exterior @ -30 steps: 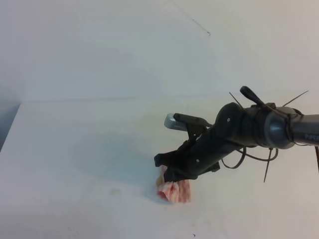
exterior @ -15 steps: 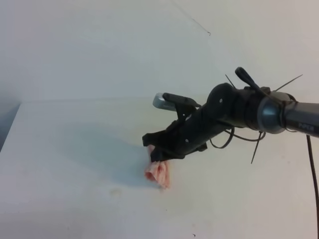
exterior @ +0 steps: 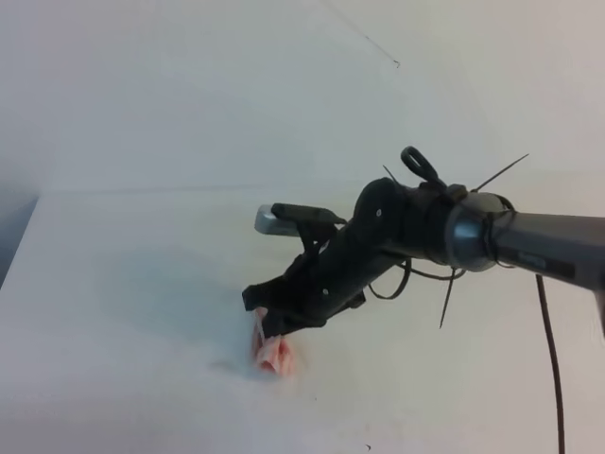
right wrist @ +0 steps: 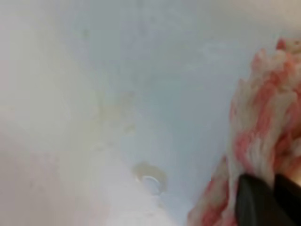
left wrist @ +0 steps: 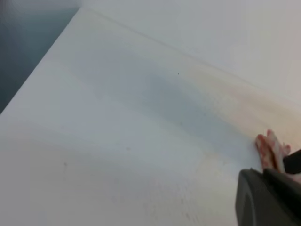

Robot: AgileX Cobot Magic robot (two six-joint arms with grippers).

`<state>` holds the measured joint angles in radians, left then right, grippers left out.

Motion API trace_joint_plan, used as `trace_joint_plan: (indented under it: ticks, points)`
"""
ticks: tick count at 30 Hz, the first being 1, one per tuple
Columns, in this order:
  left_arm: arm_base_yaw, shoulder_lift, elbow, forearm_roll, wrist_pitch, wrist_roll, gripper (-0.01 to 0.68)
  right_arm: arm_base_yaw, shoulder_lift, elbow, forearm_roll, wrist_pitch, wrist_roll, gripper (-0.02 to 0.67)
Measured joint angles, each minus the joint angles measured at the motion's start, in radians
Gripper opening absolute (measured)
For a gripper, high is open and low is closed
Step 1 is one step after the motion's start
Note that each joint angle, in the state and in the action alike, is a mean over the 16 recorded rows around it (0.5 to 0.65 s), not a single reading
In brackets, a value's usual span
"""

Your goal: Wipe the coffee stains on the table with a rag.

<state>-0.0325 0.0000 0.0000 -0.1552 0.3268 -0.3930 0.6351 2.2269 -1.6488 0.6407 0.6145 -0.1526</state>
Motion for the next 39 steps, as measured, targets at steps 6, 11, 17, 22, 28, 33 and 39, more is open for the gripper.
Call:
trace_joint_plan:
  ticks: [6, 11, 17, 22, 28, 33, 39]
  points:
    - [0.000, 0.000, 0.000, 0.000, 0.000, 0.000, 0.004, -0.009, 0.027, -0.002, -0.120, 0.035, 0.074, 0.000]
    - [0.000, 0.000, 0.000, 0.000, 0.000, 0.000, 0.008, -0.036, 0.020, -0.003, -0.269, 0.084, 0.155, 0.000]
    - [0.000, 0.000, 0.000, 0.000, 0.000, 0.000, 0.010, -0.083, -0.023, -0.002, -0.447, 0.153, 0.222, 0.000]
    - [0.000, 0.000, 0.000, 0.000, 0.000, 0.000, 0.006, -0.117, -0.089, 0.002, -0.571, 0.203, 0.240, 0.000]
    - [0.000, 0.000, 0.000, 0.000, 0.000, 0.000, 0.001, -0.145, -0.202, 0.048, -0.667, 0.211, 0.242, -0.003]
    - [0.000, 0.000, 0.003, 0.000, 0.000, 0.000, 0.000, -0.173, -0.324, 0.158, -0.711, 0.160, 0.242, -0.003]
    - [0.000, 0.000, 0.003, 0.000, 0.000, 0.000, 0.000, -0.222, -0.491, 0.351, -0.734, 0.059, 0.242, -0.001]
